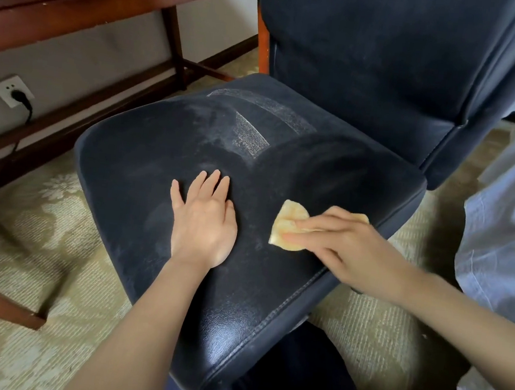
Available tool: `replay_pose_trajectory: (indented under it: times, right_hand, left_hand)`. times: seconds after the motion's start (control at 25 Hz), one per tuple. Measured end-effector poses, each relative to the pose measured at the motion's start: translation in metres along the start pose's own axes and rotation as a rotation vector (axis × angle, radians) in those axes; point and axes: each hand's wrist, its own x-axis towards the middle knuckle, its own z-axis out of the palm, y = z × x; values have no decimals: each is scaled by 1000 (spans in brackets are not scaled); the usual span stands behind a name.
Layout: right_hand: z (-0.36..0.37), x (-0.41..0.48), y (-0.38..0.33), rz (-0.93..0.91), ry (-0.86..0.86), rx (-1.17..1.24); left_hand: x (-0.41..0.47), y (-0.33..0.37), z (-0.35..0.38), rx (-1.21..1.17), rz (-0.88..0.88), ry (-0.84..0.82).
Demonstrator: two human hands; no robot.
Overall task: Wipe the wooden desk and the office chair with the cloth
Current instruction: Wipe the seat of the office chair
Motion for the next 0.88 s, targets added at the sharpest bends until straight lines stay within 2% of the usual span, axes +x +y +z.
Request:
replay_pose_trajectory:
  times: [0.12, 0.28, 0.44, 0.64, 0.76, 0.88]
  right_hand:
    - [-13, -5, 37, 155, -19, 9]
    - [-21, 7, 100, 355, 33, -155]
    - [-21, 43, 153, 552, 10, -290]
    - [-2, 101, 151, 840, 117, -335]
    - [6, 120, 128, 831, 84, -292]
    - [15, 124, 80, 676, 17, -307]
  left_hand:
    - [0, 1, 1, 17, 1, -2]
    - [0, 1, 1, 23, 3, -4]
    - [0, 3, 1, 17, 4, -1]
    - [0, 5, 1, 5, -8, 7]
    - [0, 5, 2, 2, -14, 14]
    - [-1, 5, 2, -1, -20, 17]
